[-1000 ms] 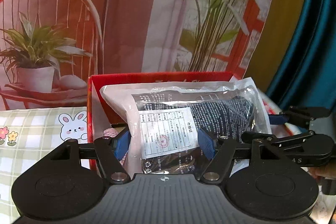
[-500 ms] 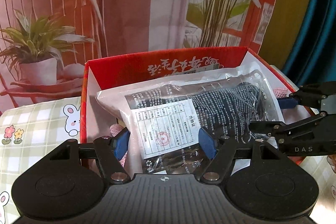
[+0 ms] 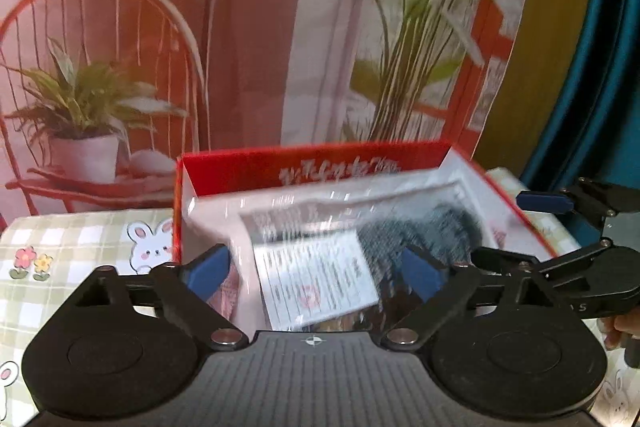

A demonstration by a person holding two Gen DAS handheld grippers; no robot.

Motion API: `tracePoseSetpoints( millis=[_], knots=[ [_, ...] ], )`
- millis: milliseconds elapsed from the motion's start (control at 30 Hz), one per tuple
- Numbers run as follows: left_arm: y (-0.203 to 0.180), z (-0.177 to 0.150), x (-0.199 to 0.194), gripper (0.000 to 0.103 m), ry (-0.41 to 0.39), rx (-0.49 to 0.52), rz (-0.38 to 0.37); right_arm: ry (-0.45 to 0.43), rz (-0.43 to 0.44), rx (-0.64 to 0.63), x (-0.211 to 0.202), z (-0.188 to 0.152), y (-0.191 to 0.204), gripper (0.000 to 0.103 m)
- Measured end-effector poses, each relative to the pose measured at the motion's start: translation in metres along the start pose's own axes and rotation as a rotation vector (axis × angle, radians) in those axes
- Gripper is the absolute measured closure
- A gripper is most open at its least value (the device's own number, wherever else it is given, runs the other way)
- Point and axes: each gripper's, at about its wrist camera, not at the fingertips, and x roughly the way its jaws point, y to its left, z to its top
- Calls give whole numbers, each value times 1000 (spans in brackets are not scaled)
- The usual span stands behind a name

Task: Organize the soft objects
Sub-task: 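Lower the plastic package into the box and open both grippers, then move both tools back to the white wrapped cloth roll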

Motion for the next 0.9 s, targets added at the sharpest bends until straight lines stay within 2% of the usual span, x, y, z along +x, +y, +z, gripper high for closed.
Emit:
tracePoseSetpoints(
  millis=[100, 267, 667, 900],
  knots=[
    [-8, -1, -18, 3, -44, 24, 8, -54, 4, 18, -14, 0, -2, 7],
    [-15, -6, -41, 0, -87, 35, 21, -107, 15, 32, -35, -6, 0, 1],
    [-15, -44, -78, 0, -102, -16, 25, -192, 49, 118, -79, -45, 10, 1],
    [-11, -79, -98, 0, -84, -62, 79, -198, 61, 165, -96, -75, 15, 1]
  ],
)
